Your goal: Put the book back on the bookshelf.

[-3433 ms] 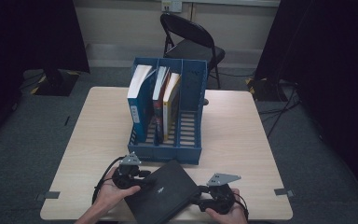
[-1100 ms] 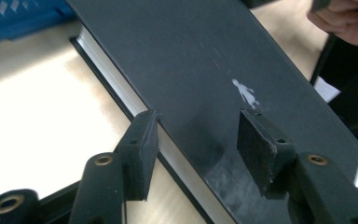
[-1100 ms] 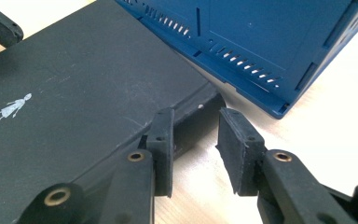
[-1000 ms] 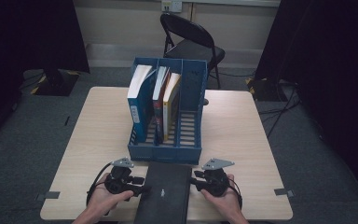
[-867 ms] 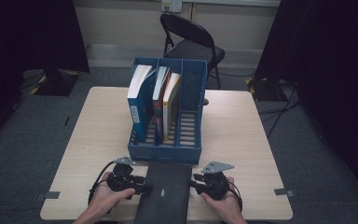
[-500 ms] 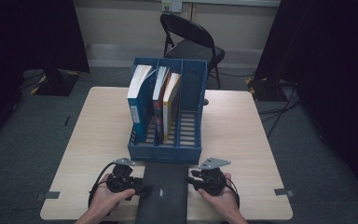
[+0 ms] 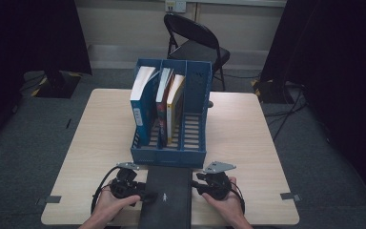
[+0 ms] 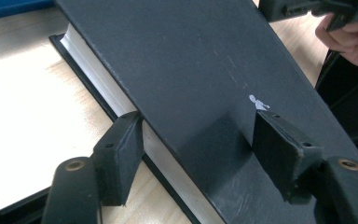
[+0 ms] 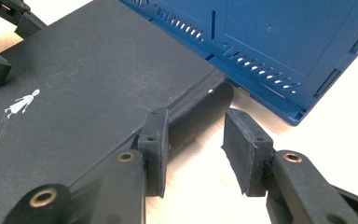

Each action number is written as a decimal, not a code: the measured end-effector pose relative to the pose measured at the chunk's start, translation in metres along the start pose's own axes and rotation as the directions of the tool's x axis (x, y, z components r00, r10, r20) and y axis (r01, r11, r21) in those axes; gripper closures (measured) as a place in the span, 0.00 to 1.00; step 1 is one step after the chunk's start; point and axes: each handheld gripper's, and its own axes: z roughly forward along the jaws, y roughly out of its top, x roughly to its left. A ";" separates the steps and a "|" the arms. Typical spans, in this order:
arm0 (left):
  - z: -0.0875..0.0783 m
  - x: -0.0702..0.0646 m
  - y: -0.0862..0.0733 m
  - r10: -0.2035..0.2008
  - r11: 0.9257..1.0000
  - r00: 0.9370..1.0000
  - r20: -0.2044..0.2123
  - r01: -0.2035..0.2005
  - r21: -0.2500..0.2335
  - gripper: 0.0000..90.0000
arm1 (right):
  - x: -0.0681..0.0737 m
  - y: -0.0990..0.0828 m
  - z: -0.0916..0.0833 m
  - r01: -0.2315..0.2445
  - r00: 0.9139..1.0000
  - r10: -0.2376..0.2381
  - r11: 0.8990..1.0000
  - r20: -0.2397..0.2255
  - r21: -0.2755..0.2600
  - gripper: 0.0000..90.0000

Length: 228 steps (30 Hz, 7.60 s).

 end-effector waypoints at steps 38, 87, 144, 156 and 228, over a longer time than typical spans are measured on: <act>0.001 -0.016 0.010 -0.068 0.995 0.990 0.121 0.077 -0.067 0.51 | -0.001 -0.003 -0.002 -0.008 1.000 0.008 1.000 0.004 -0.002 0.64; -0.017 -0.019 0.015 0.044 0.982 0.983 0.178 -0.010 -0.188 0.74 | 0.004 -0.003 0.009 -0.050 0.957 0.048 0.999 -0.287 0.001 0.14; -0.058 -0.058 0.009 0.388 0.881 0.913 0.124 -0.328 -0.340 0.85 | 0.008 0.059 -0.037 -0.013 0.908 -0.093 0.968 -0.409 -0.250 0.31; -0.053 -0.056 0.014 0.372 0.891 0.922 0.105 -0.323 -0.319 0.84 | 0.010 0.065 -0.034 -0.017 0.893 -0.102 0.966 -0.438 -0.259 0.37; -0.060 -0.015 -0.002 0.207 0.924 0.975 -0.084 -0.223 -0.309 0.27 | 0.028 0.068 -0.051 0.128 0.907 -0.215 0.960 -0.362 -0.250 0.58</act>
